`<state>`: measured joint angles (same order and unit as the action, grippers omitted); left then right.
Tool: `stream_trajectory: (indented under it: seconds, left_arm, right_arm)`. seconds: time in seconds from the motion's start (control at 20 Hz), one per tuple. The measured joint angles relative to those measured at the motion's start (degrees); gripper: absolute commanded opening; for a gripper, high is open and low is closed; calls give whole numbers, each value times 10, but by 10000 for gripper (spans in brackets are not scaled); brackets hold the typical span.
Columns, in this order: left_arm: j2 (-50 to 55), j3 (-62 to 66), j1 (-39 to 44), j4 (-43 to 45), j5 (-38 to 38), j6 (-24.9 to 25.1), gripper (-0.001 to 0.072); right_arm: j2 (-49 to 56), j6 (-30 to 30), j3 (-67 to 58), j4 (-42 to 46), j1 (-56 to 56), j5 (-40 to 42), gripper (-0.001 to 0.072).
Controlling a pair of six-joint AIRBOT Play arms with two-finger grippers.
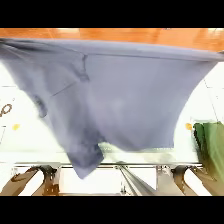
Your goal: Fold the shirts.
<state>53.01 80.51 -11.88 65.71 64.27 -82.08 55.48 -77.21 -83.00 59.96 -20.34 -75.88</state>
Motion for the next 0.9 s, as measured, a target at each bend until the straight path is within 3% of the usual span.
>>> stream_trajectory:
  seconds: [0.2, 0.45, 0.65, 0.9]
  left_arm:
    - [157, -21, 1, -77, -86, 19, 20]
    - [331, 9, 3, -147, -174, 26, 20]
    - [433, 59, 19, -174, -197, 28, 20]
    - [479, 93, 33, -187, -202, 31, 20]
  right_arm:
    - [179, 29, 12, -34, 39, 109, 30]
    - [400, 30, -101, -74, 81, 217, 29]
    - [518, 10, -200, -89, 94, 239, 29]
    - [571, 1, -245, -94, 97, 223, 30]
